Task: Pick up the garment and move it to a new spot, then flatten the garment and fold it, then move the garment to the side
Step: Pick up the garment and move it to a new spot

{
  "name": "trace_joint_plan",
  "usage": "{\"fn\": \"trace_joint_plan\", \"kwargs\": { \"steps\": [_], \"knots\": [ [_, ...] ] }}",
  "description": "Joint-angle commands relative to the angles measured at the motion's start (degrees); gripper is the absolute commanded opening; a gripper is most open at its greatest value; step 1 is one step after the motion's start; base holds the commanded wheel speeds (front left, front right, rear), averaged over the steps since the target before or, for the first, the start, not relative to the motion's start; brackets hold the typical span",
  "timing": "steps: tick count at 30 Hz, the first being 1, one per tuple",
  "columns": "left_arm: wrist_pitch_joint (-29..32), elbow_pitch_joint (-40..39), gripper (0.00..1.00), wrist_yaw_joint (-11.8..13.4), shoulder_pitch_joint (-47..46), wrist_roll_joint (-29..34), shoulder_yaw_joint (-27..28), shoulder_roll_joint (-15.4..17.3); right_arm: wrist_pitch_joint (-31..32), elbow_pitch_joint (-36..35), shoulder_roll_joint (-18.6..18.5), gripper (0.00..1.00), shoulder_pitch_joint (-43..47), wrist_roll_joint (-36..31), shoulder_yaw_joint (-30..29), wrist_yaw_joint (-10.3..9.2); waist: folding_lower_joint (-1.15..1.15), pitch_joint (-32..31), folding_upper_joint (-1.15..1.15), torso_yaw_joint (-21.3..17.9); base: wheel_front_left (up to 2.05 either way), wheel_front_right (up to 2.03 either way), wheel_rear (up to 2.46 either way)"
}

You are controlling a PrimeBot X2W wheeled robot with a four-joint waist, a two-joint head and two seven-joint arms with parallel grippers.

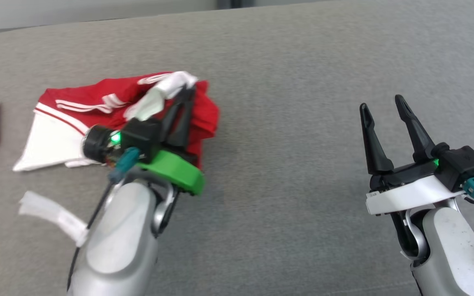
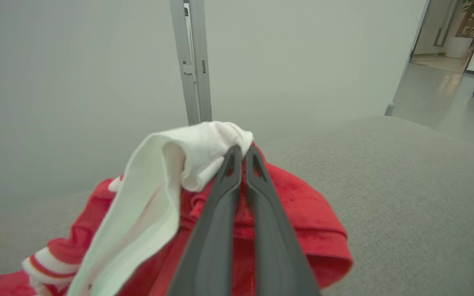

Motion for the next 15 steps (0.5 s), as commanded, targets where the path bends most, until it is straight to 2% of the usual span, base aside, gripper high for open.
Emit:
{"fn": "trace_joint_plan", "kwargs": {
  "steps": [1,8,14,15],
  "knots": [
    [0.0,0.6,0.00,-0.3,-2.2,-1.1,-2.3,0.2,-0.4,0.3,0.5,1.00,-1.0,0.4,0.0,-0.06,0.00,4.9,0.00,-9.6,0.00,0.00,0.00],
    [-0.4,3.3,0.00,0.0,-11.0,-6.7,-17.3,0.3,-0.5,0.2,2.4,1.00,-2.7,1.7,-1.1,-0.06,0.00,11.4,0.00,-17.5,0.00,0.00,0.00],
    [1.0,9.9,0.00,1.6,-14.9,-9.6,-24.1,0.3,-0.5,-0.5,3.6,1.00,-3.2,2.0,-2.1,-0.06,0.00,14.4,0.00,-19.2,0.00,0.00,0.00],
    [1.0,10.8,0.23,1.7,-15.1,-10.0,-24.9,0.2,-0.5,-0.5,3.7,1.00,-3.2,1.9,-2.1,-0.06,0.00,14.6,0.00,-19.0,0.00,0.00,0.00]
  ]
}}
